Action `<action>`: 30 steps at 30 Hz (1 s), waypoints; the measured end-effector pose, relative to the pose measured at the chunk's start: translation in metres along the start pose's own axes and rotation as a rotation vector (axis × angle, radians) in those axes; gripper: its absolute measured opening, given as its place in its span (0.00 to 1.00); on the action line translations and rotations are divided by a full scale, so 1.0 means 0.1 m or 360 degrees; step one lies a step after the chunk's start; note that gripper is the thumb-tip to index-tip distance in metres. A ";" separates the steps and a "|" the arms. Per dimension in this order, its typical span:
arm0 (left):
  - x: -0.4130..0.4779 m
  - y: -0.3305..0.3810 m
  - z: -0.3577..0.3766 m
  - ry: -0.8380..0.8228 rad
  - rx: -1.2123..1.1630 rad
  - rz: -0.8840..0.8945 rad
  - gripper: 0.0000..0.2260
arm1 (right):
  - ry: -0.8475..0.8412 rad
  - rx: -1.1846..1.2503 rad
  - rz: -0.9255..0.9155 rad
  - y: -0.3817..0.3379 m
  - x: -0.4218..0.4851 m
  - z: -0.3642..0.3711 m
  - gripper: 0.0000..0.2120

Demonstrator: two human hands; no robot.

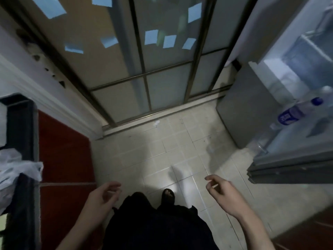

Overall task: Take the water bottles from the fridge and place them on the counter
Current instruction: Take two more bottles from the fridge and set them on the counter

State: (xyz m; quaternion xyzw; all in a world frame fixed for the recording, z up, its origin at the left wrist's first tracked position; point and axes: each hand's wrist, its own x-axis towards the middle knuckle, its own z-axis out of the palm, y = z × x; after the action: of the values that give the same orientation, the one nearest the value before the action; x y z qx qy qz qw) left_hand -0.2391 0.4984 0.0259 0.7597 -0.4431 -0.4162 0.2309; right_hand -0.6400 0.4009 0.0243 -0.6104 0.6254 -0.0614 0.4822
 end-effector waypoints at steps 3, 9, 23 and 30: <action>0.40 0.21 -0.05 -0.0067 -0.0002 0.0065 0.13 | 0.0111 0.0134 0.0007 -0.18 0.16 -0.14 0.08; 1.28 0.74 0.04 -0.0283 -0.0053 0.0194 0.14 | 0.0285 0.0166 0.0156 -0.44 0.46 -0.20 0.08; 3.48 1.81 -0.37 -0.0968 0.0195 0.0565 0.12 | 0.0670 0.0506 0.0876 -1.06 0.67 0.36 0.07; 4.12 2.52 0.17 -0.1136 0.0238 0.0721 0.10 | 0.0865 0.0764 0.1156 -1.16 0.66 0.57 0.06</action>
State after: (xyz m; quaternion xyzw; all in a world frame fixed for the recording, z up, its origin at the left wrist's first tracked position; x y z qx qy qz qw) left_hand -0.2670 0.0154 0.0217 0.4661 -0.6797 -0.5586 0.0930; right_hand -0.5056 0.3468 0.0371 -0.1877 0.8682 -0.1882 0.4191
